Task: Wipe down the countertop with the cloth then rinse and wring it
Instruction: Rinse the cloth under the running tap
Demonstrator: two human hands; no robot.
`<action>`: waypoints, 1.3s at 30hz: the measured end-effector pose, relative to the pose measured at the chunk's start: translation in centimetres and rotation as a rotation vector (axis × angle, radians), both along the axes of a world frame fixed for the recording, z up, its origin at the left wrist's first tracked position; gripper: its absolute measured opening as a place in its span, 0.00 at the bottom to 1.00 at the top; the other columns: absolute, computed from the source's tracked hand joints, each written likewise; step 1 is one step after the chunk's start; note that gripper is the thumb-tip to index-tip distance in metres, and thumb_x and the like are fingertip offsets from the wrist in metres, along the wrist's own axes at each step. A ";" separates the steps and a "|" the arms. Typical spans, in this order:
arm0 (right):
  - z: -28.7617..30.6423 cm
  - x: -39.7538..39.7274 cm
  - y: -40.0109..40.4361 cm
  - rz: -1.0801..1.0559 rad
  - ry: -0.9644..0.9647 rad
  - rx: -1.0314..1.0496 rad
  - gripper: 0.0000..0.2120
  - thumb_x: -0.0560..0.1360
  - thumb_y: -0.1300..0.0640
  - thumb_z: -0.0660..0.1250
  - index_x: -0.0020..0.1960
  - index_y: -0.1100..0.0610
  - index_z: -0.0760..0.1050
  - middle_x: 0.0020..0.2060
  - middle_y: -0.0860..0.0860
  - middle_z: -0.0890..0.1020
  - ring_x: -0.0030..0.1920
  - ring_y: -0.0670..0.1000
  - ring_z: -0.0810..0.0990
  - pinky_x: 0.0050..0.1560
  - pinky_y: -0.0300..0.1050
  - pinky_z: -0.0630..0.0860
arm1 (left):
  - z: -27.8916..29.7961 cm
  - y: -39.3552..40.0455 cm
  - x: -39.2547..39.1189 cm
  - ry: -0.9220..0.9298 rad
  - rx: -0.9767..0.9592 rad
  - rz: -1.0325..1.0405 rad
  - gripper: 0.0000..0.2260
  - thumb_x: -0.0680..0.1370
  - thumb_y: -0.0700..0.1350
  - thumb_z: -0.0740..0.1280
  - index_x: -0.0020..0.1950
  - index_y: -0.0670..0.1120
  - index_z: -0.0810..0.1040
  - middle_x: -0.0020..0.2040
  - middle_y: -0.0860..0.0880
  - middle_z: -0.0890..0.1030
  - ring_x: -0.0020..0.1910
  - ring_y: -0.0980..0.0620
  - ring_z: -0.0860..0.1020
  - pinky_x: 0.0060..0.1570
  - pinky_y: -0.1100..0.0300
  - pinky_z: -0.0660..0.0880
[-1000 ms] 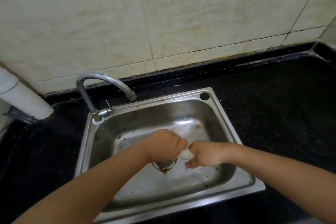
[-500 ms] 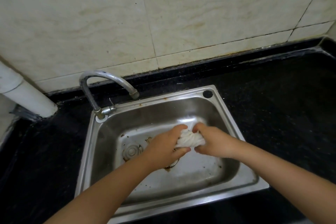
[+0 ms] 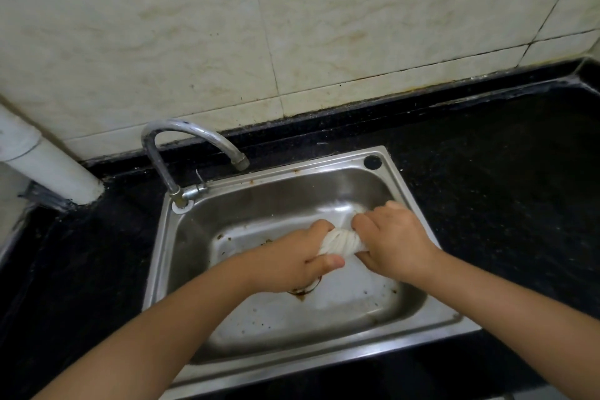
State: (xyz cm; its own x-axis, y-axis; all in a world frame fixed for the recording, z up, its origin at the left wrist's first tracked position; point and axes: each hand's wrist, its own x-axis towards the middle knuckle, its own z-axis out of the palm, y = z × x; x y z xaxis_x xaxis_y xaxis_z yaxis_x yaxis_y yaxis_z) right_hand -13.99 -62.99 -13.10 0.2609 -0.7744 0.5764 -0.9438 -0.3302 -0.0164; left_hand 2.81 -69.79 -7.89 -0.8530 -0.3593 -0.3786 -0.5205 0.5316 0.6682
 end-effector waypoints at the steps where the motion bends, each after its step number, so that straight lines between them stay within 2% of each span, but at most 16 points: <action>1: 0.2 -0.1 0.0 0.026 -0.012 0.099 0.09 0.63 0.54 0.59 0.28 0.58 0.70 0.18 0.49 0.72 0.16 0.49 0.69 0.21 0.35 0.64 | 0.2 0.0 0.0 -0.041 -0.132 -0.047 0.15 0.80 0.48 0.58 0.63 0.43 0.63 0.47 0.47 0.74 0.40 0.56 0.70 0.37 0.66 0.68; 3: 0.9 0.2 0.1 0.009 -0.012 0.301 0.09 0.65 0.53 0.60 0.32 0.59 0.72 0.20 0.50 0.75 0.18 0.50 0.73 0.20 0.36 0.64 | 0.2 0.0 -0.1 -0.103 -0.291 -0.095 0.16 0.80 0.50 0.57 0.64 0.44 0.62 0.52 0.44 0.76 0.43 0.54 0.71 0.41 0.60 0.67; 5: 1.8 0.7 0.2 -0.032 -0.063 0.599 0.07 0.72 0.57 0.62 0.43 0.61 0.74 0.34 0.54 0.81 0.33 0.54 0.80 0.31 0.42 0.70 | -0.1 -0.1 -0.2 -0.157 -0.392 -0.133 0.16 0.80 0.51 0.57 0.64 0.45 0.62 0.54 0.44 0.76 0.44 0.53 0.70 0.40 0.61 0.64; 7: 2.3 1.1 0.5 -0.028 -0.247 0.904 0.04 0.75 0.57 0.62 0.46 0.58 0.72 0.39 0.52 0.79 0.40 0.51 0.78 0.35 0.39 0.68 | -0.6 -0.2 -0.1 -0.180 -0.424 -0.159 0.17 0.80 0.52 0.56 0.64 0.44 0.63 0.56 0.44 0.76 0.47 0.51 0.72 0.42 0.61 0.66; 9: 2.4 1.4 0.7 -0.014 -0.427 1.004 0.05 0.74 0.58 0.64 0.41 0.55 0.69 0.33 0.46 0.73 0.32 0.43 0.73 0.31 0.31 0.65 | -1.1 -0.1 0.2 -0.194 -0.447 -0.182 0.18 0.80 0.52 0.56 0.65 0.44 0.64 0.57 0.43 0.76 0.52 0.47 0.75 0.48 0.58 0.69; 13: 1.8 2.0 0.8 0.001 -0.817 1.169 0.15 0.71 0.66 0.68 0.32 0.54 0.67 0.27 0.45 0.69 0.23 0.39 0.69 0.29 0.32 0.64 | -1.6 0.0 0.7 -0.209 -0.484 -0.182 0.19 0.79 0.54 0.56 0.64 0.44 0.65 0.58 0.44 0.76 0.54 0.47 0.75 0.50 0.56 0.70; 16: 1.7 2.1 1.1 0.024 -0.960 1.260 0.15 0.70 0.69 0.68 0.31 0.54 0.68 0.25 0.47 0.67 0.23 0.41 0.65 0.29 0.37 0.62 | -1.9 0.2 0.9 -0.186 -0.503 -0.200 0.20 0.79 0.55 0.55 0.65 0.43 0.65 0.58 0.42 0.76 0.54 0.46 0.75 0.52 0.55 0.71; 19: 1.5 2.3 1.1 0.015 -1.062 1.311 0.15 0.70 0.71 0.66 0.31 0.55 0.69 0.22 0.46 0.66 0.20 0.40 0.63 0.26 0.35 0.59 | -2.3 0.1 0.9 -0.192 -0.531 -0.209 0.20 0.80 0.54 0.55 0.65 0.43 0.65 0.57 0.42 0.77 0.53 0.45 0.76 0.52 0.54 0.72; 21: 1.5 2.3 0.5 -0.029 -1.005 1.295 0.13 0.70 0.71 0.66 0.33 0.57 0.69 0.25 0.47 0.67 0.22 0.40 0.65 0.25 0.32 0.61 | -2.6 -0.3 0.7 -0.202 -0.538 -0.200 0.19 0.80 0.54 0.56 0.64 0.42 0.65 0.56 0.42 0.77 0.52 0.44 0.76 0.51 0.53 0.72; 24: 1.2 2.1 -0.7 -0.101 -0.632 1.160 0.08 0.72 0.65 0.65 0.40 0.56 0.68 0.32 0.45 0.69 0.33 0.43 0.70 0.31 0.31 0.64 | -3.0 -1.0 0.5 -0.198 -0.500 -0.123 0.17 0.80 0.52 0.57 0.63 0.43 0.65 0.56 0.42 0.77 0.53 0.45 0.76 0.52 0.53 0.72; 26: 1.3 2.1 -1.1 -0.149 -0.497 1.046 0.08 0.73 0.60 0.65 0.47 0.56 0.66 0.36 0.46 0.71 0.38 0.45 0.71 0.35 0.35 0.66 | -3.1 -1.7 0.8 -0.118 -0.419 0.005 0.16 0.79 0.50 0.60 0.63 0.43 0.66 0.57 0.44 0.76 0.53 0.47 0.74 0.51 0.56 0.69; 29: 1.8 2.0 -1.3 -0.162 -0.601 0.891 0.13 0.73 0.57 0.67 0.55 0.57 0.69 0.44 0.48 0.74 0.44 0.47 0.73 0.37 0.38 0.66 | -2.8 -2.4 1.1 0.066 -0.325 0.162 0.17 0.76 0.46 0.65 0.63 0.43 0.69 0.56 0.46 0.72 0.54 0.50 0.71 0.49 0.64 0.65; 31: 2.4 1.6 -1.3 -0.139 -0.705 0.765 0.15 0.73 0.57 0.68 0.59 0.57 0.72 0.47 0.47 0.75 0.46 0.46 0.74 0.39 0.30 0.67 | -1.8 -2.4 1.3 0.199 -0.261 0.317 0.21 0.75 0.44 0.68 0.66 0.44 0.68 0.55 0.49 0.69 0.53 0.55 0.69 0.44 0.74 0.64; 33: 3.4 1.4 -1.3 -0.151 -0.799 0.636 0.17 0.72 0.57 0.69 0.60 0.54 0.72 0.48 0.45 0.75 0.46 0.44 0.74 0.42 0.26 0.69 | -0.8 -2.3 1.6 0.310 -0.218 0.456 0.23 0.73 0.43 0.69 0.67 0.46 0.67 0.55 0.52 0.68 0.54 0.56 0.70 0.45 0.78 0.67; 36: 5.1 1.5 -0.9 -0.170 -0.924 0.466 0.15 0.71 0.60 0.70 0.53 0.48 0.71 0.44 0.39 0.74 0.43 0.40 0.74 0.42 0.25 0.70 | 0.6 -2.0 1.9 0.418 -0.117 0.535 0.19 0.72 0.39 0.70 0.62 0.48 0.71 0.56 0.51 0.73 0.57 0.52 0.75 0.53 0.65 0.74; 39: 7.2 2.0 -1.0 -0.129 -0.996 0.333 0.13 0.71 0.64 0.70 0.47 0.48 0.73 0.45 0.36 0.73 0.47 0.37 0.73 0.46 0.28 0.71 | 2.6 -1.7 2.3 0.504 0.042 0.623 0.14 0.73 0.37 0.69 0.51 0.54 0.72 0.49 0.51 0.76 0.45 0.54 0.78 0.43 0.61 0.77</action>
State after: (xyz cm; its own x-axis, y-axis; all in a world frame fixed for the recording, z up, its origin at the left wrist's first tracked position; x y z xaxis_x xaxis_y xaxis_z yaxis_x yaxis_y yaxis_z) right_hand -11.95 -64.04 -5.90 -0.3087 -0.9207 0.2386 -0.4823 -0.0648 -0.8736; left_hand 5.10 -71.44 -5.27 -0.5718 -0.8200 -0.0251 -0.3438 0.2118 0.9148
